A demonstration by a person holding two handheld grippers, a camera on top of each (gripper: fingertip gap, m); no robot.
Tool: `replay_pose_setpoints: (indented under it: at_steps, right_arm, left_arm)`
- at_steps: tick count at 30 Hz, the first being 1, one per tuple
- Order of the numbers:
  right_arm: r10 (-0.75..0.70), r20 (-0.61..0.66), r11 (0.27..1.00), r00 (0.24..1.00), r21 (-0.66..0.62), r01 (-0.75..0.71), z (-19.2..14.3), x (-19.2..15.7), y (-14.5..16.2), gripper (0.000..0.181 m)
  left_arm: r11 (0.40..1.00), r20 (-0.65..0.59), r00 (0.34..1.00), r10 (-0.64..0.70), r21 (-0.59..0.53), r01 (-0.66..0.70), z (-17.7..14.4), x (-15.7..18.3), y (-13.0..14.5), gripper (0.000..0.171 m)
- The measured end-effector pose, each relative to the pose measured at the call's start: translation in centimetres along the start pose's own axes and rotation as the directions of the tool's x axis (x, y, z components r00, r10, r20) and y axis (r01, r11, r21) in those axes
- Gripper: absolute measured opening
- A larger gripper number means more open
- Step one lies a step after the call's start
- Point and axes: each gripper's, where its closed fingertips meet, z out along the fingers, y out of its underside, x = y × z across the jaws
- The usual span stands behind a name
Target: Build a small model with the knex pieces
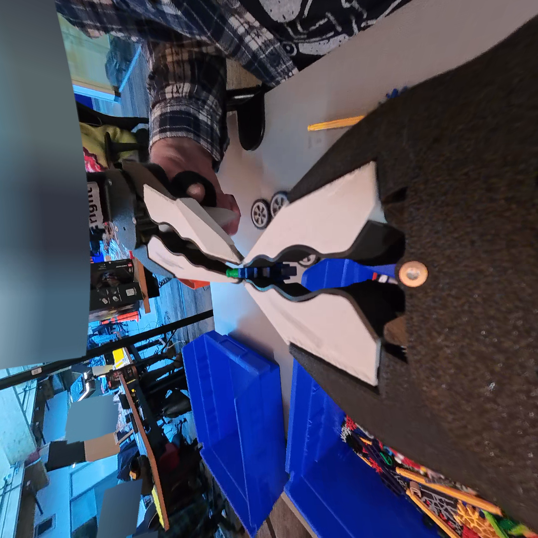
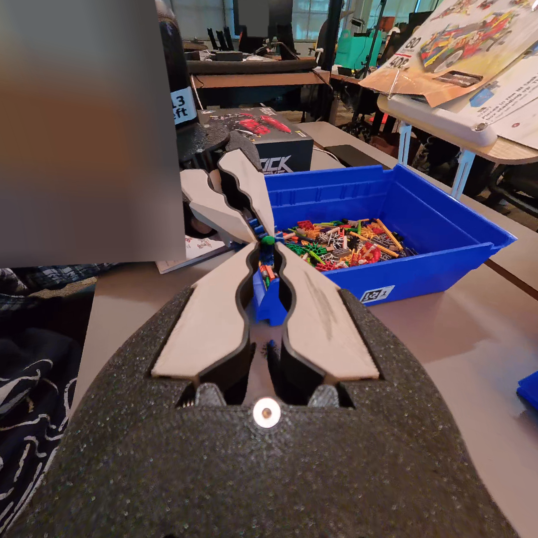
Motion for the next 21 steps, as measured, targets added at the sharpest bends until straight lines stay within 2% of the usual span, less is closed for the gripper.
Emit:
replay_pose_setpoints:
  at_steps: [11, 14, 15, 16, 18, 21]
  right_arm:
    - [-0.029, 0.007, 1.000, 1.000, -0.004, 0.029, 0.1, -0.1, 0.2, 0.002]
    - [0.054, 0.010, 0.997, 0.998, 0.051, -0.055, -0.4, 0.6, -0.6, 0.000]
    - [0.082, 0.014, 0.995, 0.997, 0.061, -0.082, -0.5, 0.8, -0.7, 0.000]
    - [0.099, 0.016, 0.993, 0.995, 0.064, -0.100, -0.6, 0.9, -0.7, 0.000]
    - [0.110, 0.001, 0.993, 0.994, 0.052, -0.110, -0.5, 1.2, -0.4, 0.000]
    - [0.107, -0.011, 0.993, 0.994, 0.040, -0.107, -0.3, 1.4, -0.2, 0.000]
  left_arm:
    - [0.984, -0.110, 0.978, -0.175, 0.008, 0.177, -0.1, 0.4, 0.2, 0.004]
    - [0.980, -0.062, 0.978, -0.197, 0.016, 0.198, -0.3, -0.6, 0.4, 0.021]
    - [0.977, -0.076, 0.974, -0.212, 0.019, 0.214, -0.4, -0.6, 0.4, 0.021]
    - [0.976, -0.089, 0.973, -0.215, 0.023, 0.217, -0.4, -0.5, 0.3, 0.020]
    - [0.980, -0.078, 0.977, -0.198, 0.000, 0.198, -0.2, -0.4, 0.7, 0.001]
    - [0.982, -0.067, 0.980, -0.187, -0.039, 0.185, 0.1, -0.3, 1.5, 0.000]
